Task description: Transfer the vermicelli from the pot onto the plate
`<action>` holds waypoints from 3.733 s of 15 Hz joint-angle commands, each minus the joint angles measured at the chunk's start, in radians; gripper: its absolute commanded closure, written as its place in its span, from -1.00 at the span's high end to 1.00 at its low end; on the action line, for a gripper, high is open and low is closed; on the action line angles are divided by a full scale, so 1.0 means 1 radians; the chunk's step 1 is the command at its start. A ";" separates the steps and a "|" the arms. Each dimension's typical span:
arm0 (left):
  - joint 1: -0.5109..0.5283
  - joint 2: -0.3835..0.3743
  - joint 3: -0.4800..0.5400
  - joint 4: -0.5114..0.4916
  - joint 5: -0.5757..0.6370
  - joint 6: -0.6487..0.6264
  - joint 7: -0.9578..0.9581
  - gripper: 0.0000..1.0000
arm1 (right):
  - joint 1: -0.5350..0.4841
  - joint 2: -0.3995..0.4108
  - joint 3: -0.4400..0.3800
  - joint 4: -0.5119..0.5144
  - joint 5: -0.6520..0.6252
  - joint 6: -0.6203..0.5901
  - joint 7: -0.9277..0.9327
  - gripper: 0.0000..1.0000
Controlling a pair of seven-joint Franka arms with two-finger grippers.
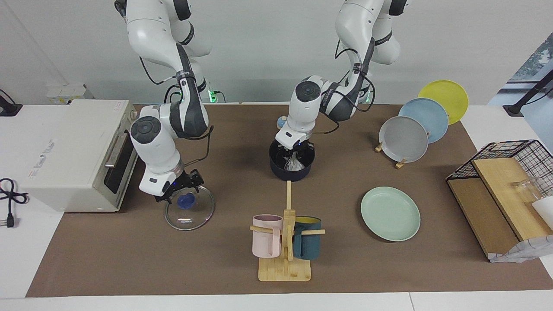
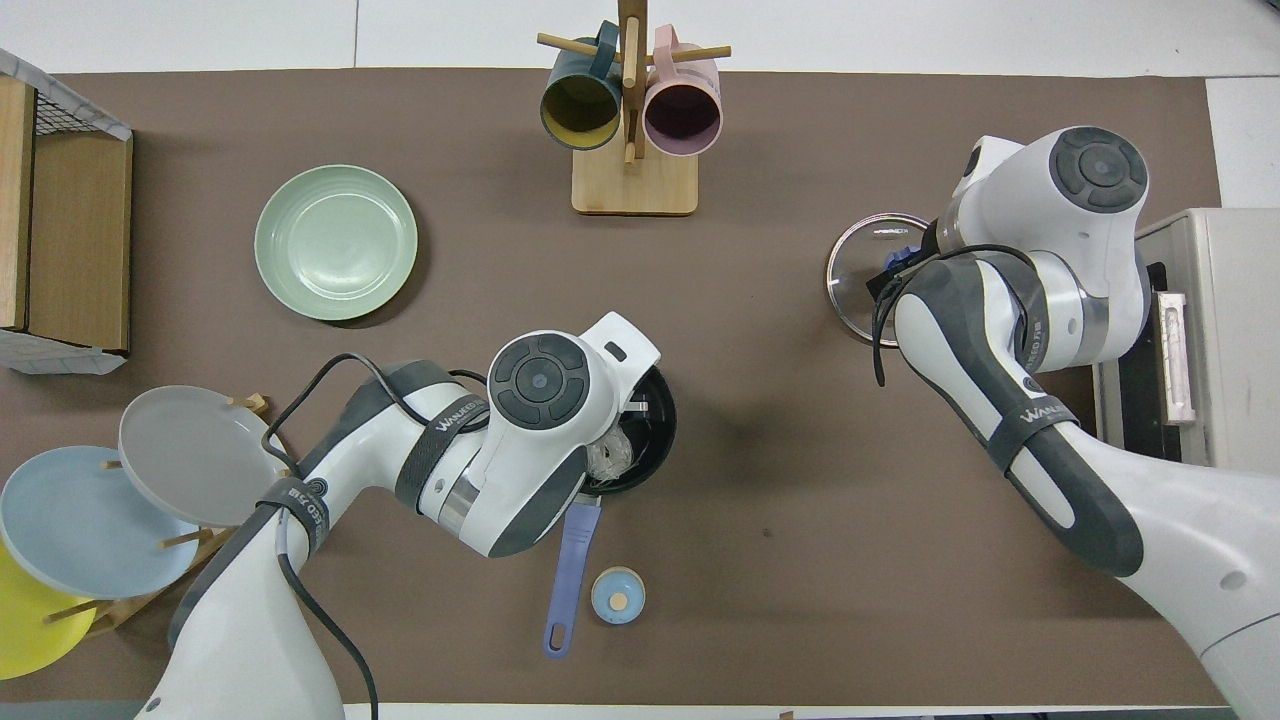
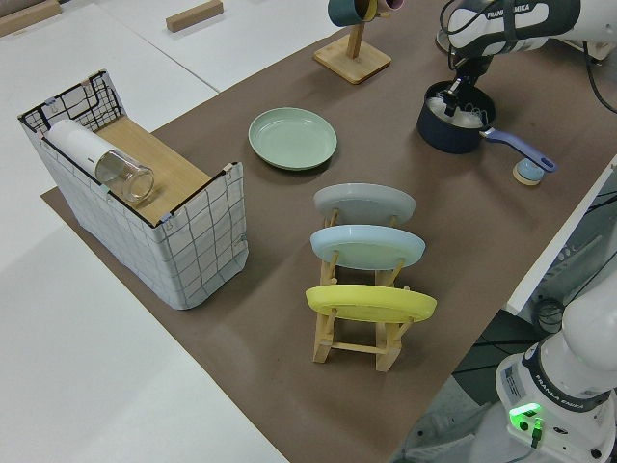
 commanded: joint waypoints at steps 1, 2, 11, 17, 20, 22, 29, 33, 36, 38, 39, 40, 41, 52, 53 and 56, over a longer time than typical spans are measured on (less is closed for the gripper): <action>0.086 -0.081 -0.004 0.139 -0.055 -0.264 0.050 -1.00 | -0.016 -0.049 0.006 0.103 0.002 -0.197 0.022 1.00; 0.122 -0.084 0.003 0.223 -0.090 -0.359 0.094 -1.00 | -0.019 -0.056 0.001 0.142 0.001 -0.266 0.022 1.00; 0.551 0.084 0.006 0.356 -0.073 -0.267 0.494 -1.00 | -0.042 -0.313 -0.002 0.104 0.001 -0.553 0.122 1.00; 0.585 0.204 0.006 0.303 -0.068 -0.056 0.578 -1.00 | -0.039 -0.377 -0.037 0.015 -0.010 -0.550 0.160 1.00; 0.577 0.247 0.006 0.296 -0.039 0.019 0.593 -1.00 | -0.043 -0.366 -0.039 0.027 -0.010 -0.517 0.174 1.00; 0.579 0.247 0.006 0.263 -0.037 0.053 0.641 -1.00 | -0.053 -0.340 -0.039 0.061 -0.014 -0.533 0.175 1.00; 0.588 0.105 0.022 0.289 -0.037 -0.144 0.650 1.00 | -0.056 -0.342 -0.063 0.081 -0.008 -0.537 0.171 1.00; 0.587 -0.055 0.049 0.335 -0.031 -0.388 0.594 1.00 | -0.056 -0.342 -0.078 0.088 -0.008 -0.543 0.168 1.00; 0.576 -0.175 0.046 0.321 0.032 -0.513 0.561 1.00 | -0.054 -0.342 -0.078 0.093 0.004 -0.538 0.171 1.00; 0.573 -0.235 0.043 0.278 0.034 -0.558 0.500 1.00 | -0.050 -0.343 -0.077 0.096 -0.001 -0.541 0.172 1.00; 0.571 -0.261 0.043 0.241 0.034 -0.556 0.498 1.00 | -0.051 -0.342 -0.077 0.101 0.001 -0.543 0.172 1.00; 0.570 -0.273 0.043 0.209 0.034 -0.542 0.504 1.00 | -0.051 -0.339 -0.077 0.110 0.001 -0.546 0.172 1.00; 0.564 -0.288 0.043 0.179 0.034 -0.524 0.504 1.00 | -0.050 -0.337 -0.077 0.116 -0.001 -0.547 0.174 1.00; 0.588 -0.264 0.006 0.256 0.046 -0.597 0.512 1.00 | -0.050 -0.342 -0.074 0.111 0.002 -0.547 0.175 1.00; 0.593 -0.264 0.003 0.255 0.046 -0.605 0.512 1.00 | -0.048 -0.342 -0.074 0.113 0.002 -0.547 0.175 1.00; 0.599 -0.264 -0.006 0.256 0.046 -0.605 0.512 1.00 | -0.050 -0.342 -0.074 0.113 0.002 -0.547 0.174 1.00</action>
